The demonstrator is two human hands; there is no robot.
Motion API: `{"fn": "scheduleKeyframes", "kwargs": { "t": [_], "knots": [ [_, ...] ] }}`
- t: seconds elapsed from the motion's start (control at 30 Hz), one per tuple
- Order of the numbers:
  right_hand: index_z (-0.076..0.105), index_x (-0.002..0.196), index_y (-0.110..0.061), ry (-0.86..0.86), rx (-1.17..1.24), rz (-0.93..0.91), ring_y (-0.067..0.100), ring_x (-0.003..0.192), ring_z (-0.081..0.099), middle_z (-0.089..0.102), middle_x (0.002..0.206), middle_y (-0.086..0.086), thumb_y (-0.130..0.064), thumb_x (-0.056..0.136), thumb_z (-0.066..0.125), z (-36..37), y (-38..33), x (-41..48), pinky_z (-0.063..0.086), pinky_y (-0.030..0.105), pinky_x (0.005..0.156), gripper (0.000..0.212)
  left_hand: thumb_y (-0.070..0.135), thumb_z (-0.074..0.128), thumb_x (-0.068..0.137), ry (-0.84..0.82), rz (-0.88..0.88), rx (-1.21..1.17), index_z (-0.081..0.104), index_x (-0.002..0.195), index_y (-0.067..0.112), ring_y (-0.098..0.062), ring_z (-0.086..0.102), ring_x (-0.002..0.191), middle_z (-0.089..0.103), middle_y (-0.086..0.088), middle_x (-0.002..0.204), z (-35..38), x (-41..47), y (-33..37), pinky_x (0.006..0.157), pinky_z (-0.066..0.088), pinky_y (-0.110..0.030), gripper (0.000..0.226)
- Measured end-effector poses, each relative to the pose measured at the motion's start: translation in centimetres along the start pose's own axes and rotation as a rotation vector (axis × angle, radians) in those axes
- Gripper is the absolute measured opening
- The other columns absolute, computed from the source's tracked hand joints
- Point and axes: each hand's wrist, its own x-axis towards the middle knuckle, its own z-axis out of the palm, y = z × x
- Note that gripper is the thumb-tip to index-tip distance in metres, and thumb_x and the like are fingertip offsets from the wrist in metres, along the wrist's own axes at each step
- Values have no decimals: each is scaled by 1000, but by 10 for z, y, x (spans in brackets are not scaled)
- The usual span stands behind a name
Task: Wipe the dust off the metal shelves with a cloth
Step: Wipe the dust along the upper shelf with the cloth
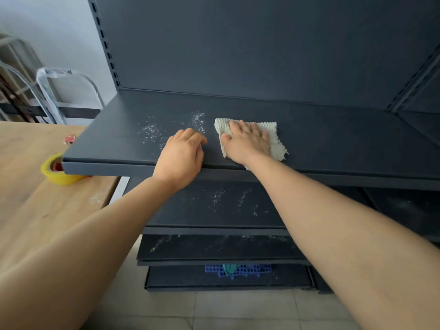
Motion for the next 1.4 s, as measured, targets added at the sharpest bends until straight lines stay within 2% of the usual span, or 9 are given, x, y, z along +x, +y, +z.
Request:
{"fn": "scheduleKeyframes", "kwargs": {
  "t": [0.1, 0.2, 0.37, 0.53, 0.73, 1.0, 1.23, 1.4],
  "knots": [
    [11, 153, -27, 4, -3, -26, 27, 148, 0, 5, 162, 0, -42, 98, 16, 6, -27, -7, 0, 47, 118, 57, 5, 42, 86, -21, 4, 28, 62, 101, 2, -37, 53, 93, 61, -17, 99, -7, -3, -15, 84, 42, -44, 25],
    [12, 153, -29, 10, 26, -36, 24, 148, 1, 6, 162, -1, -44, 99, 17, 5, -25, -9, 0, 45, 119, 57, 2, 45, 87, -40, 26, 37, 61, 102, 2, -37, 53, 93, 60, -17, 100, -6, -3, -22, 84, 40, -43, 22],
    [21, 151, -25, 63, 20, 82, 26, 146, 10, 18, 159, 1, -42, 96, 20, 3, -14, -4, 8, 44, 117, 57, 3, 44, 89, -64, 65, 27, 61, 102, 1, -37, 53, 93, 60, -17, 99, -3, 4, -26, 83, 40, -41, 22],
    [22, 150, -23, 75, 10, 118, 29, 146, 10, 18, 159, 3, -41, 95, 20, 5, -20, 16, 9, 46, 116, 58, 5, 42, 90, -32, 46, -15, 61, 103, 3, -34, 51, 96, 60, -15, 102, -3, 16, -32, 85, 39, -39, 23],
    [21, 151, -23, 66, -10, 80, 28, 147, 10, 16, 160, 2, -40, 95, 19, 6, -25, 47, 8, 46, 117, 58, 8, 40, 89, 5, -22, -18, 59, 101, 4, -33, 50, 94, 59, -14, 100, 7, 19, -37, 85, 38, -37, 23],
    [18, 152, -26, 50, -31, -20, 26, 147, 9, 13, 161, 0, -41, 96, 18, 8, -41, 90, 6, 45, 118, 58, 13, 41, 88, 44, -131, -15, 58, 100, 6, -30, 50, 96, 59, -10, 99, 9, 21, -40, 94, 31, -31, 23],
    [20, 151, -28, 46, -9, -95, 26, 147, 9, 14, 161, -2, -35, 96, 19, 11, -57, 103, 6, 45, 118, 55, 16, 36, 85, 61, -155, 24, 60, 100, 5, -30, 51, 94, 60, -11, 98, 8, 22, -38, 93, 32, -32, 30],
    [20, 151, -30, 34, 17, -167, 24, 148, 8, 14, 161, -4, -36, 97, 18, 12, -56, 79, 3, 43, 119, 55, 11, 38, 83, 84, -149, 57, 61, 94, 3, -34, 52, 90, 60, -14, 92, 6, 20, -35, 96, 34, -37, 27]
  ]
}}
